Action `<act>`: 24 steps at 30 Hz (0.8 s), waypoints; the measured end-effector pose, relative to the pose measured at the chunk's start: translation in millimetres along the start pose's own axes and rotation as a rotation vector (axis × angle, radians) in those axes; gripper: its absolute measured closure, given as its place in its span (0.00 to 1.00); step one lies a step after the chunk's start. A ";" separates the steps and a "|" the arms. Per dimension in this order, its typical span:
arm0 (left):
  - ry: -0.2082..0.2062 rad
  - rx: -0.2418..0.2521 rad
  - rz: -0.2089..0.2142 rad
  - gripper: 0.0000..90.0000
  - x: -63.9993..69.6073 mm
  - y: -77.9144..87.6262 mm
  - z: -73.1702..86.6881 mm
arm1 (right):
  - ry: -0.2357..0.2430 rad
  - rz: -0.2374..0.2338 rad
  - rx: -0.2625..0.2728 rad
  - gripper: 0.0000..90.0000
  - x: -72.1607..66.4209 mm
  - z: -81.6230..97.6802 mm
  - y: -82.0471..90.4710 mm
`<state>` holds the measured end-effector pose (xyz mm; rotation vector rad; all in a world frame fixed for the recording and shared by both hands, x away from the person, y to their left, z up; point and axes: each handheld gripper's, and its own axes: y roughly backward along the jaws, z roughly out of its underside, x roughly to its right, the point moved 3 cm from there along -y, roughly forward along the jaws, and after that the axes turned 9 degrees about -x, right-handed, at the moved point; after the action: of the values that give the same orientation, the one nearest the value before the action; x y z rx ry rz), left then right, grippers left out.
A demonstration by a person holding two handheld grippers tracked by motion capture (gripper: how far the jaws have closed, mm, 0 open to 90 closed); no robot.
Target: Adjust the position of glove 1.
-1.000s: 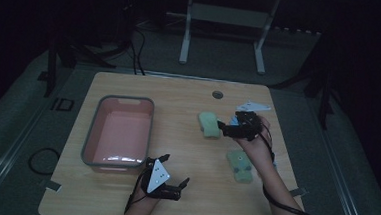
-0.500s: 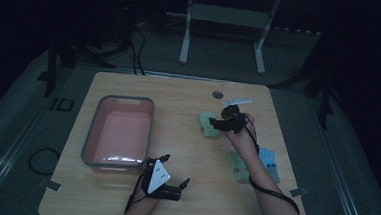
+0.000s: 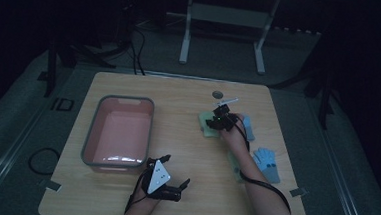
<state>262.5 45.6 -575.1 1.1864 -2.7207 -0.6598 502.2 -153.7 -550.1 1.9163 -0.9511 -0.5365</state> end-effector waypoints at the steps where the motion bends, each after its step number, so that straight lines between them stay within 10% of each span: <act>1: -0.001 0.001 0.002 0.02 0.1 0.1 0.0 | -0.004 0.000 -0.006 0.67 0.5 0.1 -3.1; 16: -0.012 -0.005 -0.001 0.02 1.3 -0.4 -0.2 | -0.053 0.021 0.003 0.94 -4.1 3.9 -13.1; 24: 0.002 -0.002 0.004 0.02 0.0 -0.4 -0.1 | -0.106 0.018 0.040 0.96 -14.2 3.7 19.7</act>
<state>262.8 45.4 -575.1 1.1807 -2.7192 -0.6597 483.1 -150.2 -535.0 1.9287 -1.0523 -0.6176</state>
